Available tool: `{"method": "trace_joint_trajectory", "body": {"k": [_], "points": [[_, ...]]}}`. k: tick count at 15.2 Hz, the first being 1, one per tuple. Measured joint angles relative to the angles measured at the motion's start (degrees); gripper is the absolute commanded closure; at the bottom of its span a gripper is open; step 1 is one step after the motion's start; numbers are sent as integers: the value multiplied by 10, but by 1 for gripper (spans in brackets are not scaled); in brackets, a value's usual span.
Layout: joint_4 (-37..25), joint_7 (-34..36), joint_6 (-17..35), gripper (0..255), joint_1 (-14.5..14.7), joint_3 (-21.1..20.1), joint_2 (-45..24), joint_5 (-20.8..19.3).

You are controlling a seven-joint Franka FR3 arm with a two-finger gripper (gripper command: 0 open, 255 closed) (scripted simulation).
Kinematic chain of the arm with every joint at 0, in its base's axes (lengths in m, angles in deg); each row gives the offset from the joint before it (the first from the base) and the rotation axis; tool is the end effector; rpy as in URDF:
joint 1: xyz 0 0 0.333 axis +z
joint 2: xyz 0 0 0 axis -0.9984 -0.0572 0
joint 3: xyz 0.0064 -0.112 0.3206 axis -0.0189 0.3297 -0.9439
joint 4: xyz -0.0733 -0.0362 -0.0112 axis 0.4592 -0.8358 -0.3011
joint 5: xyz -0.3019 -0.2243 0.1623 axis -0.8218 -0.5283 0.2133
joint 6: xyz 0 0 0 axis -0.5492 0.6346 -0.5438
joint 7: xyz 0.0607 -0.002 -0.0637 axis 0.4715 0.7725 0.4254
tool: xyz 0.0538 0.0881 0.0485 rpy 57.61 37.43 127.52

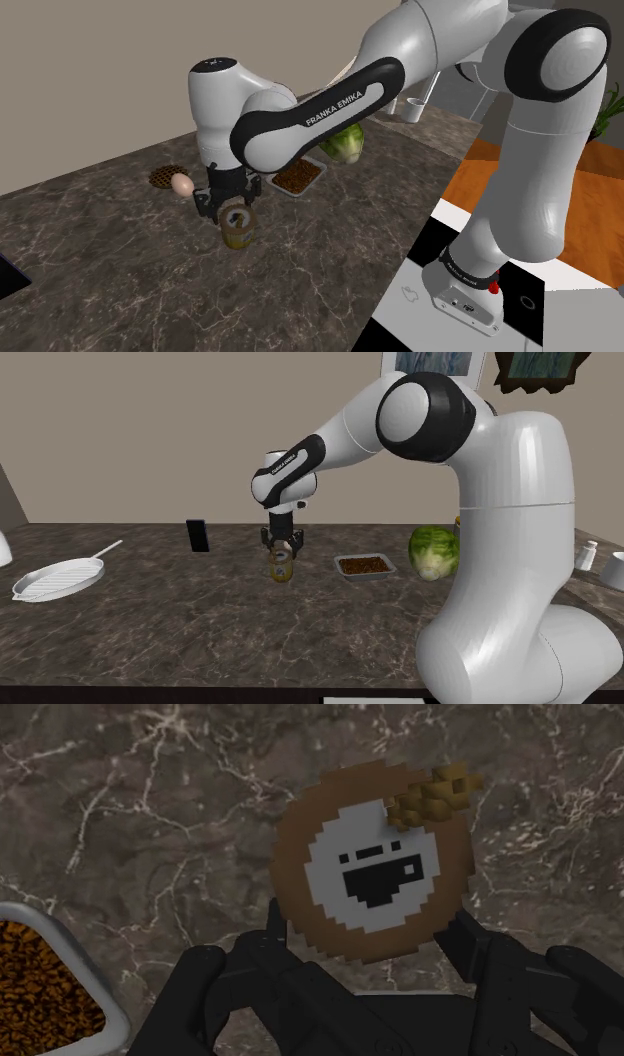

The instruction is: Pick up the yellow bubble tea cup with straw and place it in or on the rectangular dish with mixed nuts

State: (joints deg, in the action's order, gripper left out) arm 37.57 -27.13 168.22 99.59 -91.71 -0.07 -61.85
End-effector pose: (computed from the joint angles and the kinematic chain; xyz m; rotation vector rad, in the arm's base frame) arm 0.5201 0.3839 0.3597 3.1088 -0.3944 -0.0088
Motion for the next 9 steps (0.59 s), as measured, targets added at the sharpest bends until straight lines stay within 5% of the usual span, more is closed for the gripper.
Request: {"method": "trace_joint_trajectory", "body": {"k": [9], "points": [[-32,-12,-59,255,-5,-7,30,18]]}}
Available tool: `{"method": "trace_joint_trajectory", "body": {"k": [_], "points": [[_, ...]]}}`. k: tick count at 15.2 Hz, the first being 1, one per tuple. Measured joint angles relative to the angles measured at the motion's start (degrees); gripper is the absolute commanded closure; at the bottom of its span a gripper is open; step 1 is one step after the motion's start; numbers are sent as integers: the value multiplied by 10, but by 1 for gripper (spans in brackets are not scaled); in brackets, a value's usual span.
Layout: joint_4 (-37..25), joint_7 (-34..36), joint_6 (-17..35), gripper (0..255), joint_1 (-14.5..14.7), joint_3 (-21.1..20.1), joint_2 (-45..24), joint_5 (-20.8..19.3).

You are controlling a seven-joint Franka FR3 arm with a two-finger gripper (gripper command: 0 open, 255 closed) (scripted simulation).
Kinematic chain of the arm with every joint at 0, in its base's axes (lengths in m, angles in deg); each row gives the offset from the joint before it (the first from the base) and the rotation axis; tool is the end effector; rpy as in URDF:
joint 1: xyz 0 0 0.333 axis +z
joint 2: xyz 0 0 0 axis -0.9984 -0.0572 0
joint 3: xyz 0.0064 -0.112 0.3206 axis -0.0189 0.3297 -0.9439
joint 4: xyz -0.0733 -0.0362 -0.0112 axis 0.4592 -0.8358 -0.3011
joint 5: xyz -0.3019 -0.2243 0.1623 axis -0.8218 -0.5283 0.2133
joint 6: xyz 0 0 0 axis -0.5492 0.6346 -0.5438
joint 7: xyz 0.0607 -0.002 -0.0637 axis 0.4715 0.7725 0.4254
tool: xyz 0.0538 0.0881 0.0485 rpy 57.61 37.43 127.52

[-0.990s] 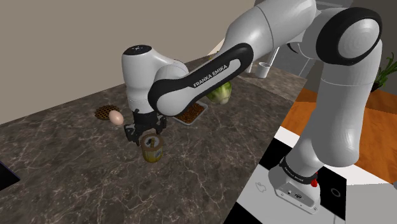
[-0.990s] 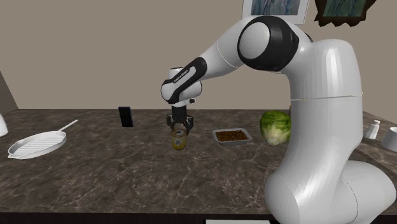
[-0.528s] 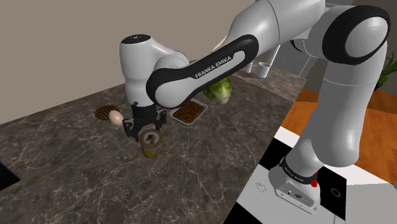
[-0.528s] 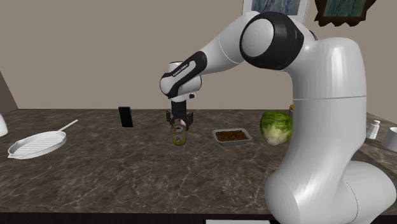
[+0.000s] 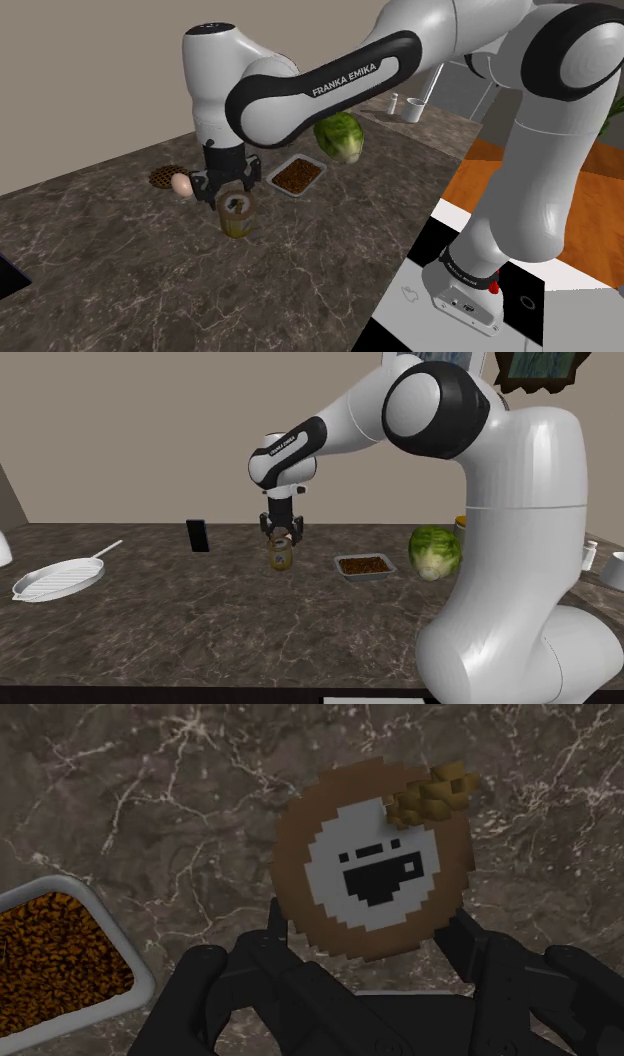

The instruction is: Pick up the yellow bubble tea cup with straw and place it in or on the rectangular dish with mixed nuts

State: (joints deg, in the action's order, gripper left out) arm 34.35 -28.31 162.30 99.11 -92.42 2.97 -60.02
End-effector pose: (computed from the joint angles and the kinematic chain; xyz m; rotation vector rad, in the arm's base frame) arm 0.5195 0.3839 0.4094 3.1088 -0.3944 -0.0086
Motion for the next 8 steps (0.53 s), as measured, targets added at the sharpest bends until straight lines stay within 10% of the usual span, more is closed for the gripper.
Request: {"method": "trace_joint_trajectory", "body": {"k": [8], "points": [[-38,-8,-55,255,-2,-4,19,12]]}}
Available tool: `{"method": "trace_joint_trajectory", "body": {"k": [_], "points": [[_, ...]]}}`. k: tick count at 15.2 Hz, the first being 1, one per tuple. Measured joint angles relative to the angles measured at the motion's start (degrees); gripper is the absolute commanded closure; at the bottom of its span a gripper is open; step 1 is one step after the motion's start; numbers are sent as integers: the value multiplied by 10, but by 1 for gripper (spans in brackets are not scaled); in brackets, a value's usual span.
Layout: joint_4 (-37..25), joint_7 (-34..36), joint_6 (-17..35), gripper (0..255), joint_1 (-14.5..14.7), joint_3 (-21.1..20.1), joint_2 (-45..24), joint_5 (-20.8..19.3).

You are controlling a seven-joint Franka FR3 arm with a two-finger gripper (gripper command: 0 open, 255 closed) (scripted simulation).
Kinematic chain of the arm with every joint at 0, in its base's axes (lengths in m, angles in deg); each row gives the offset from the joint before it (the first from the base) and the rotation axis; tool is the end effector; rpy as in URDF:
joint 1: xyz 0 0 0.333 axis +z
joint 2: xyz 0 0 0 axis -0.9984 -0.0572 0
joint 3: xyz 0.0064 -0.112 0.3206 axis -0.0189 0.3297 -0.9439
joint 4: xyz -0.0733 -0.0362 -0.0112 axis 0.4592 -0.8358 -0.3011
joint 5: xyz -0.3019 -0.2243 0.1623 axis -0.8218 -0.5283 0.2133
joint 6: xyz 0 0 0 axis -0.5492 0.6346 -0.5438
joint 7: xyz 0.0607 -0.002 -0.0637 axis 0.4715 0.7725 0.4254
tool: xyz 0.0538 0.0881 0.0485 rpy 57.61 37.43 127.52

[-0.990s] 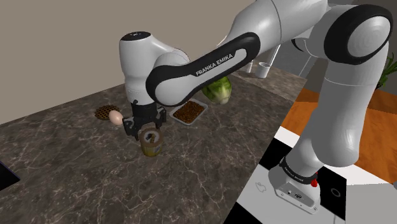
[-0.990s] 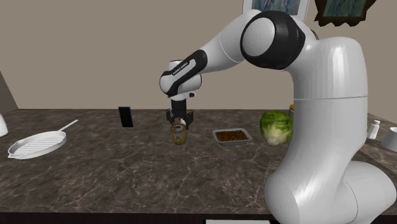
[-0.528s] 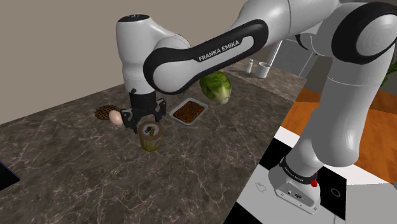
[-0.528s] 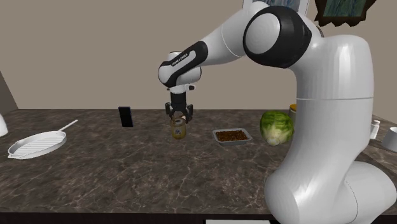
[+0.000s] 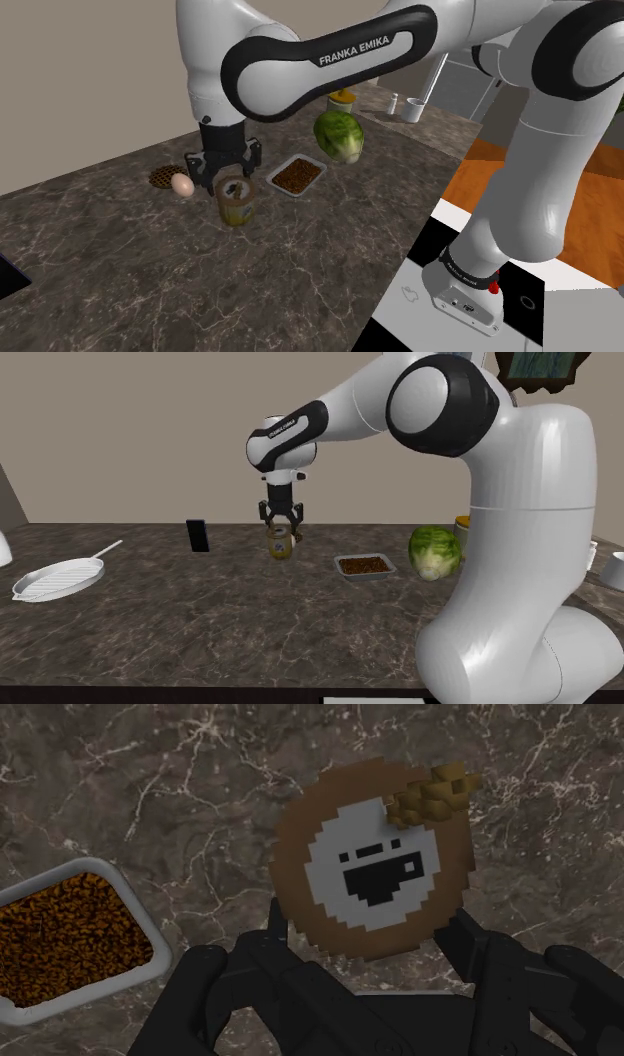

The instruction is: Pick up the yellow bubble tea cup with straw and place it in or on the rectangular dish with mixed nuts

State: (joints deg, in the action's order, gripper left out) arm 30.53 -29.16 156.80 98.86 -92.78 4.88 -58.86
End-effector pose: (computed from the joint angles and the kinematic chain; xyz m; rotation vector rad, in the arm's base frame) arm 0.5199 0.3833 0.4533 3.1087 -0.3945 -0.0085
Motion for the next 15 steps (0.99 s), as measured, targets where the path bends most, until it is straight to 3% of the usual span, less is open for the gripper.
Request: {"method": "trace_joint_trajectory", "body": {"k": [4,15], "points": [[8,-18,-9,255,-12,3,20,10],[81,-172,7,255,-105,57,87,46]]}}
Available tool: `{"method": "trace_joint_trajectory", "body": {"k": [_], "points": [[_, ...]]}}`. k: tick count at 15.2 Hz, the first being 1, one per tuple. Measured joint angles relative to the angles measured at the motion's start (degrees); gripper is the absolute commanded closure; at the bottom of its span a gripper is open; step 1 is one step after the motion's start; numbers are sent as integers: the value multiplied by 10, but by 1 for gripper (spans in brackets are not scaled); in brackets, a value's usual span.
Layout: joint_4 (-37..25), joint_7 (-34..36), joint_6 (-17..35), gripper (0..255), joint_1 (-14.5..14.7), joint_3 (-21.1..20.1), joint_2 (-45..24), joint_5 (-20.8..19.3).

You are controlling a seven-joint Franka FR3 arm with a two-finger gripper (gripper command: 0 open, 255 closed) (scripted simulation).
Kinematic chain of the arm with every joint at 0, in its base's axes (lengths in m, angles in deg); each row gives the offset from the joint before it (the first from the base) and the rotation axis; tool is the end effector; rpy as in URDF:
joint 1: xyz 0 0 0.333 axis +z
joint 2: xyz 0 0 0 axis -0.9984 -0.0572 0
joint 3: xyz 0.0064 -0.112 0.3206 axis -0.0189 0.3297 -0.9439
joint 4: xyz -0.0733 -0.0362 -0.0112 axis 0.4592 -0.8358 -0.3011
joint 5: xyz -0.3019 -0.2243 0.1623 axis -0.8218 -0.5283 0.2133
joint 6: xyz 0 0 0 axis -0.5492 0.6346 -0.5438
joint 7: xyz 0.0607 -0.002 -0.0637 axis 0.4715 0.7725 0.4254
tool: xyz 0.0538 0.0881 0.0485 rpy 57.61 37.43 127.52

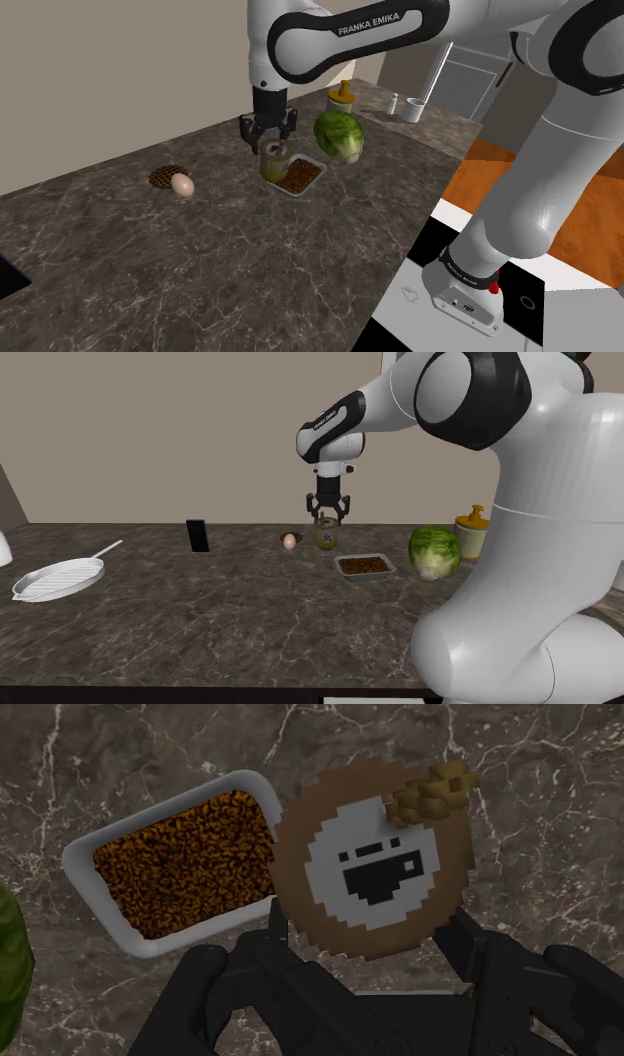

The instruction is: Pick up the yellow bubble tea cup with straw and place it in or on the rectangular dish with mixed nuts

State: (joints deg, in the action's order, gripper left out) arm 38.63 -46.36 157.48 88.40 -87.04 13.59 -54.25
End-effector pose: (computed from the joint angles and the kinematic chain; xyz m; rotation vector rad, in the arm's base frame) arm 0.5582 0.2266 0.4689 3.1084 -0.3969 -0.0092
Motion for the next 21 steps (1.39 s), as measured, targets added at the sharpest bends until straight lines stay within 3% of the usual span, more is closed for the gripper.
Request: {"method": "trace_joint_trajectory", "body": {"k": [11,21], "points": [[2,-145,-4,255,-78,65,10,8],[51,-147,67,255,-80,68,-14,1]]}}
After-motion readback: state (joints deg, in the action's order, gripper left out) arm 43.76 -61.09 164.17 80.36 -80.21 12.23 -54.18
